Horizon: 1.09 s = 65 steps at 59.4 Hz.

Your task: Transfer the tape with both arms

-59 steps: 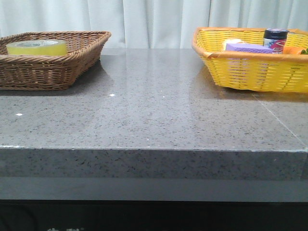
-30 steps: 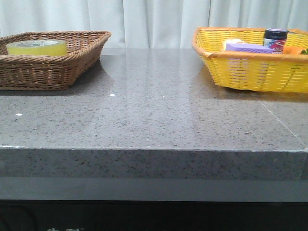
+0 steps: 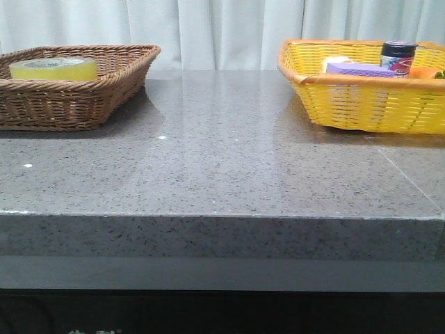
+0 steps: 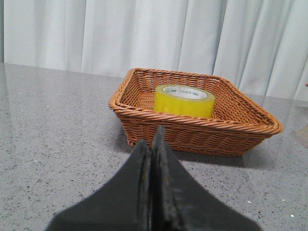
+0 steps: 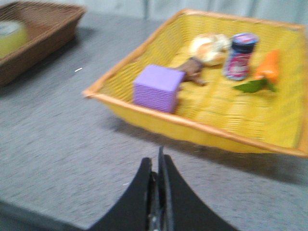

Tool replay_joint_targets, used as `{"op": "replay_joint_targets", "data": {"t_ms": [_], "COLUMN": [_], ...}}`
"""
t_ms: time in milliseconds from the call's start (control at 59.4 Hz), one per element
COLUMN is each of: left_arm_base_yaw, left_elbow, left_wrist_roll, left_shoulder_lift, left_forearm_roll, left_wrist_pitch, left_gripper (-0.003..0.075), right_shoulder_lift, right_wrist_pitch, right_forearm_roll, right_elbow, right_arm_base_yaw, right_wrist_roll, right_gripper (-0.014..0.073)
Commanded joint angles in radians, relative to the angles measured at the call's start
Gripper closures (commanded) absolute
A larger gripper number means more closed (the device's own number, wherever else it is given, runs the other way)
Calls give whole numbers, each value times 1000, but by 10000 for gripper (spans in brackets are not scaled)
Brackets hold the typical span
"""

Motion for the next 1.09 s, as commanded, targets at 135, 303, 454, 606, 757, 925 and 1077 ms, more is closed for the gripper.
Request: {"op": "replay_joint_targets", "data": {"t_ms": [135, 303, 454, 606, 757, 925, 1077], "left_arm_base_yaw": [2, 2, 2, 2, 2, 2, 2], "left_elbow": [7, 7, 7, 7, 7, 7, 7], "left_wrist_roll": [-1, -1, -1, -1, -1, -1, -1], "left_shoulder_lift": [-18, -18, -18, -18, -18, -18, -18], "left_forearm_roll": [-3, -3, -3, -3, -3, -3, -3], "left_wrist_pitch": [-81, -81, -81, -81, -81, -81, -81], "left_gripper": [741, 741, 741, 741, 741, 741, 741], "right_shoulder_lift": [-189, -290, -297, -297, -297, -297, -297], "right_wrist_pitch": [-281, -388, -465, -461, -460, -469, -501], "right_forearm_roll": [5, 6, 11, 11, 11, 11, -33], "right_elbow": [231, 380, 456, 455, 455, 455, 455], "right_arm_base_yaw": [-87, -87, -87, -87, -87, -87, -87], "right_wrist_roll": [-2, -2, -2, -2, -2, -2, 83], "right_gripper": [662, 662, 662, 662, 662, 662, 662]}}
